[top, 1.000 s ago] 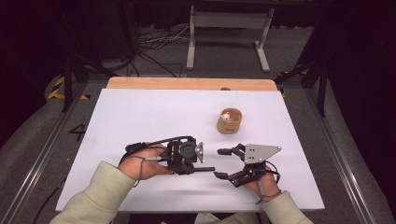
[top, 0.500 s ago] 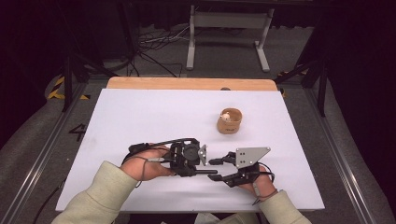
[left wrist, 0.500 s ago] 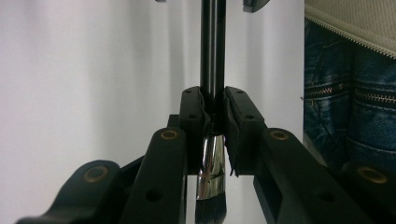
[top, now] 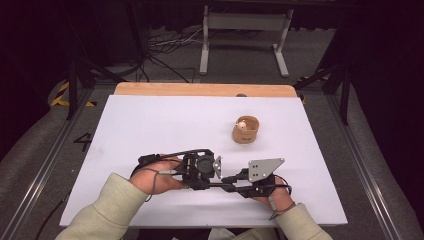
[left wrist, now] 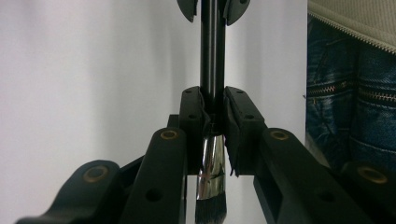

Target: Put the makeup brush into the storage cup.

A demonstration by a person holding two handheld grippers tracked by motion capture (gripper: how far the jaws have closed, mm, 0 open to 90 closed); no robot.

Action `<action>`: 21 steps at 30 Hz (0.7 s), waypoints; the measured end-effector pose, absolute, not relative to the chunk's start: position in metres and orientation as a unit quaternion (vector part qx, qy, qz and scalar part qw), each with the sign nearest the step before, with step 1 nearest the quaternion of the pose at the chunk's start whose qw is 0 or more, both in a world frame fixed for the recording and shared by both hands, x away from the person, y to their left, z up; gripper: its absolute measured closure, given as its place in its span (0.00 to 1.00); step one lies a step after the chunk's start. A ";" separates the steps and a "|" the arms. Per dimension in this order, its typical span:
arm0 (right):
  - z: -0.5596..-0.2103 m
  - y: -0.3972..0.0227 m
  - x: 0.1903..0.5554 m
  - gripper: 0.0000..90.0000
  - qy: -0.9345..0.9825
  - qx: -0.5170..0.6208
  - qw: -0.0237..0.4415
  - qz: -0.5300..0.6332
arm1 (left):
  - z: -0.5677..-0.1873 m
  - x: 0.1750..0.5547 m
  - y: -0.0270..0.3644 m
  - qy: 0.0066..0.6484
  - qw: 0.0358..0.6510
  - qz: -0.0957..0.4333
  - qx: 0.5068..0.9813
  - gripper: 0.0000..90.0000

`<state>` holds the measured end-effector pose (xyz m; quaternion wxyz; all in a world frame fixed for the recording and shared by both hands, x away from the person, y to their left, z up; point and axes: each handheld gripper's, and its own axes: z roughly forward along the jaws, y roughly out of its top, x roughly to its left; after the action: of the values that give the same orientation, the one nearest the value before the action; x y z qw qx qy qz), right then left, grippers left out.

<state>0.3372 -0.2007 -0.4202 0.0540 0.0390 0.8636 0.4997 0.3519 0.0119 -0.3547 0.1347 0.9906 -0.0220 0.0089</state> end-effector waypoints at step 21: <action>-0.418 -0.200 0.334 0.88 0.869 0.041 0.056 0.490 | -0.354 0.353 0.016 -0.022 0.152 0.014 0.988 0.85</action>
<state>0.3337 -0.1999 -0.4180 0.0558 0.0415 0.8687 0.4904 0.3529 0.0157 -0.3539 0.1515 0.9881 -0.0224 0.0140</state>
